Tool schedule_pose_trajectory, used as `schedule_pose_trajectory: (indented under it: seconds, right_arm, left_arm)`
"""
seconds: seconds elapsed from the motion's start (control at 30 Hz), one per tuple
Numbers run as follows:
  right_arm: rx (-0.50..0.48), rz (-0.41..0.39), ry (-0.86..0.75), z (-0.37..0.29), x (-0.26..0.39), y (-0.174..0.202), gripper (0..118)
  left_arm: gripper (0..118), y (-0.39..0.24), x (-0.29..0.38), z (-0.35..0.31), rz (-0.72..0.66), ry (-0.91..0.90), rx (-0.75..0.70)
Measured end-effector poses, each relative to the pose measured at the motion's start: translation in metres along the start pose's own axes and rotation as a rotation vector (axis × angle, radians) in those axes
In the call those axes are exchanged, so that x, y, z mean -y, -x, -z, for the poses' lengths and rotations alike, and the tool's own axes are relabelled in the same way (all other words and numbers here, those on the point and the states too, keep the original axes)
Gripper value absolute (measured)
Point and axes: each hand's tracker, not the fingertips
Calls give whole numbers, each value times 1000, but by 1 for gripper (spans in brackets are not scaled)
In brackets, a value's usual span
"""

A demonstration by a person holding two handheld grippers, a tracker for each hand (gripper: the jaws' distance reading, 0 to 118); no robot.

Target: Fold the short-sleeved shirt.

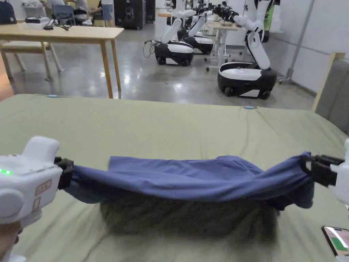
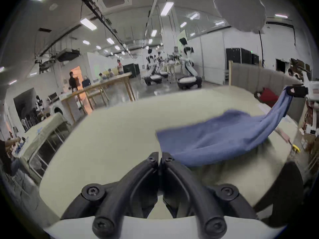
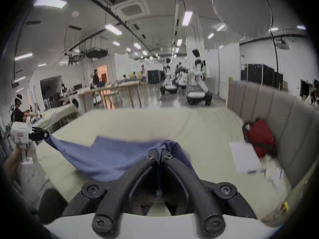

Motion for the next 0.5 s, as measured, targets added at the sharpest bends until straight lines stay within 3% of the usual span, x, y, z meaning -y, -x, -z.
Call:
schedule_pose_trajectory:
  seconds: [0.23, 0.3, 0.33, 0.37, 0.4, 0.43, 0.5]
  right_arm:
    - [38, 141, 298, 25, 145, -4, 4]
    - [63, 142, 305, 23, 155, -8, 4]
    - [69, 149, 295, 20, 155, -9, 9]
    - [67, 154, 285, 17, 155, -11, 42]
    - [44, 169, 235, 8, 151, -13, 90]
    - [42, 162, 223, 4, 148, -11, 118]
    - [32, 126, 161, -10, 140, 1, 114]
  left_arm:
    - [0, -23, 135, 14, -95, 254, -4]
    - [8, -30, 138, 7, -99, 248, -5]
    - [20, -33, 137, 3, -97, 239, -14]
    - [65, -34, 135, -1, -91, 219, -23]
    - [106, -35, 131, -6, -85, 191, -17]
    - [118, -40, 122, -15, -85, 187, -15]
    - [115, -49, 117, -35, -65, 157, -32]
